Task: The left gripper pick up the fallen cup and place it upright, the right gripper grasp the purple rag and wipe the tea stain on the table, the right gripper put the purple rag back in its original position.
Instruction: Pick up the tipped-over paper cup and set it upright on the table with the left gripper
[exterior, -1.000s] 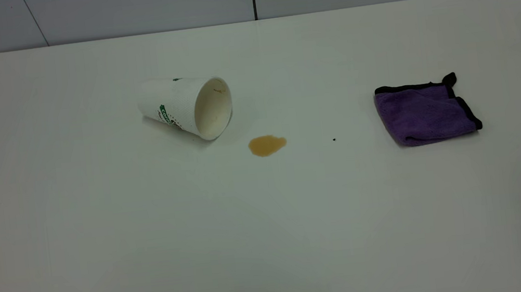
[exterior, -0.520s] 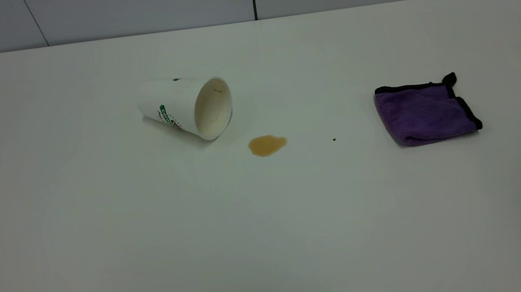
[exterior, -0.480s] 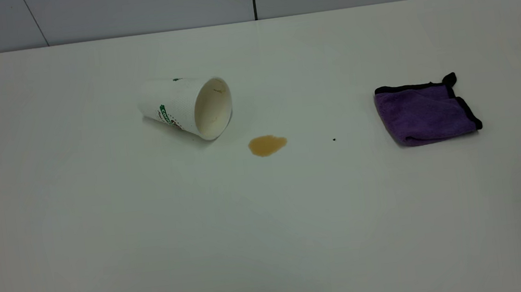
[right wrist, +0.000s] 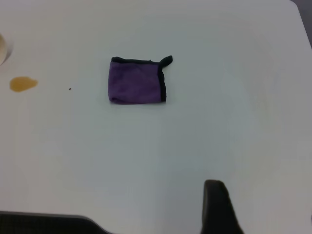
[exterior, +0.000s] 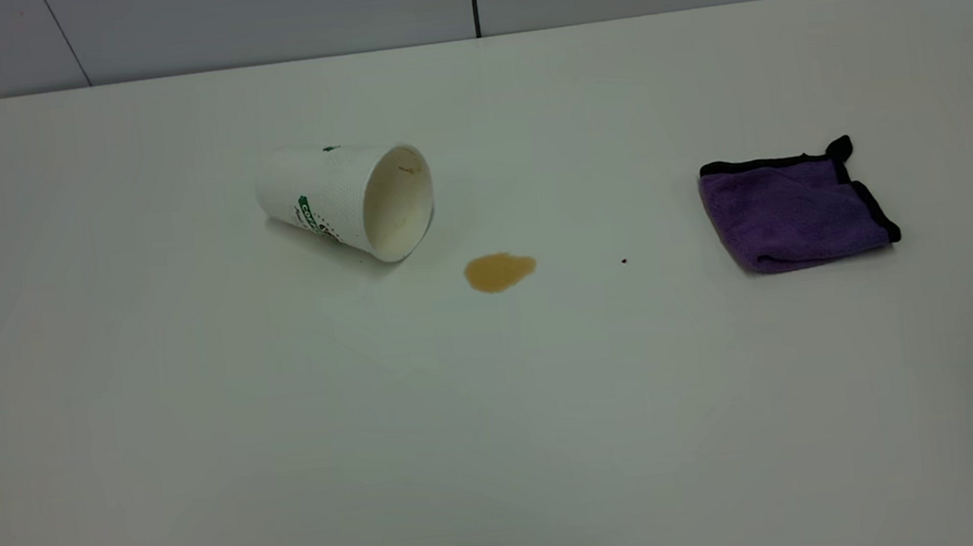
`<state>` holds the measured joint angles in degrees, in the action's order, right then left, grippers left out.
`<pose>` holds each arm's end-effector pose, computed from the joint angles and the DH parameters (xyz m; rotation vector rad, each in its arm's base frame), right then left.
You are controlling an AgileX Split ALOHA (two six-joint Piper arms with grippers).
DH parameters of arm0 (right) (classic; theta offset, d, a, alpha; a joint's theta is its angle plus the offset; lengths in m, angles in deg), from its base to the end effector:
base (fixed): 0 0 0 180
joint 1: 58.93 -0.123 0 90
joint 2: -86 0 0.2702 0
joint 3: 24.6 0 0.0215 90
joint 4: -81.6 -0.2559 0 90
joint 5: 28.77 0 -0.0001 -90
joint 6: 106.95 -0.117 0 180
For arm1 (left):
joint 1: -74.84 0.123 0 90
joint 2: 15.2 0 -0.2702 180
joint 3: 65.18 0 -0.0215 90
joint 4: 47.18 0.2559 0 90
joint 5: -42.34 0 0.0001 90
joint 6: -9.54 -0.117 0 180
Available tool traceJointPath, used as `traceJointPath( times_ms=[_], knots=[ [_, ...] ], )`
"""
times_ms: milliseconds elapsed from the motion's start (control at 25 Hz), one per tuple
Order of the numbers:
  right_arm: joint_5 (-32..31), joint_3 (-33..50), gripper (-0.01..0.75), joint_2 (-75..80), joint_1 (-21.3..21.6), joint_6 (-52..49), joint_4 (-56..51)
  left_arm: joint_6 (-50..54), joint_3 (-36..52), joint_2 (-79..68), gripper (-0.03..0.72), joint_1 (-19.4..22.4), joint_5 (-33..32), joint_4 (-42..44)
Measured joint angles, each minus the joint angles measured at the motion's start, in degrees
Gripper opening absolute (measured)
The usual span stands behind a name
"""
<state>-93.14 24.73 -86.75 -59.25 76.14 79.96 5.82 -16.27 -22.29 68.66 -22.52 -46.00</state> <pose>0.0340 0.0032 0.2558 -0.0652 2.1096 0.0057 0.0324 -0.0013 0.2572 0.1801 2.1015 -0.0008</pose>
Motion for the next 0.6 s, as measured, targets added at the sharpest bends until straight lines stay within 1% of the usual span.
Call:
traceJointPath(
  times_ms=[480, 600],
  knots=[
    [0.0, 0.0, 0.486, 0.0, 0.0, 0.0, 0.0, 0.06, 0.0, 0.0, 0.429, 0.0, 0.0, 0.05],
    [0.0, 0.0, 0.486, 0.0, 0.0, 0.0, 0.0, 1.7, -0.2, 0.0, 0.429, 0.0, 0.49, 0.15]
  ],
)
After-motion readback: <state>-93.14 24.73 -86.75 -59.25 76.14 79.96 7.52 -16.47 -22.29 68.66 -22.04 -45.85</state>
